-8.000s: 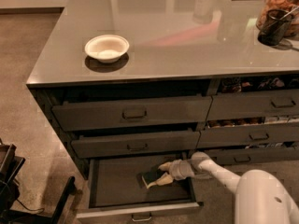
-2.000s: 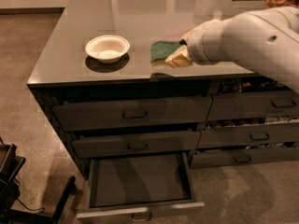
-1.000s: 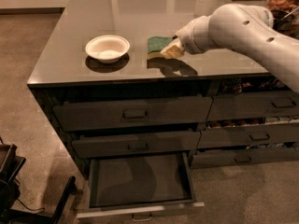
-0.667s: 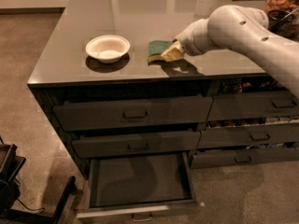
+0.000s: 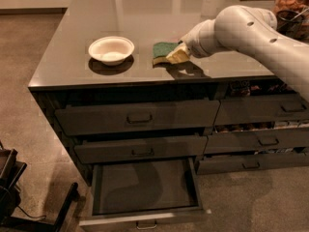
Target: Pick sponge from bottom drawer and place on counter
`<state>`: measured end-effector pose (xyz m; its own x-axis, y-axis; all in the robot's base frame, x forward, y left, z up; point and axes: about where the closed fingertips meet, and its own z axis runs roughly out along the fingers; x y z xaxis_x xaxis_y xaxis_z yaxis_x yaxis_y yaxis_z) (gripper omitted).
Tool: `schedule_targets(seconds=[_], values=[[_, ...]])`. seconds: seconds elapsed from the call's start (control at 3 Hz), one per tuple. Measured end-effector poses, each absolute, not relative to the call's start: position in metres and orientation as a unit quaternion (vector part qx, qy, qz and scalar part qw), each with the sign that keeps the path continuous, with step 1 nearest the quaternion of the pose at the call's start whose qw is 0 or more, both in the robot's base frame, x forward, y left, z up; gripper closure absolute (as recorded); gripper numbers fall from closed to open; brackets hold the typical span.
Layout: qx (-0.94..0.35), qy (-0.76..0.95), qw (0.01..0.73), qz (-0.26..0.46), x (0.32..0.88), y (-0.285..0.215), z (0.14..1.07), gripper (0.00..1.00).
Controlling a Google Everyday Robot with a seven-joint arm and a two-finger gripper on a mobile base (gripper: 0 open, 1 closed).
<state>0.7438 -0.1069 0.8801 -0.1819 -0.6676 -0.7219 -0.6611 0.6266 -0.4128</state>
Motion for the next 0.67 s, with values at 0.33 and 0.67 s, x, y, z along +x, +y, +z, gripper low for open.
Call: schedule_targets(seconds=[0.33, 0.67], values=[[-0.432, 0.769, 0.472, -0.003, 0.7438, -0.1069, 0.8801, 0.34], [-0.432, 0.769, 0.472, -0.003, 0.7438, -0.1069, 0.8801, 0.11]])
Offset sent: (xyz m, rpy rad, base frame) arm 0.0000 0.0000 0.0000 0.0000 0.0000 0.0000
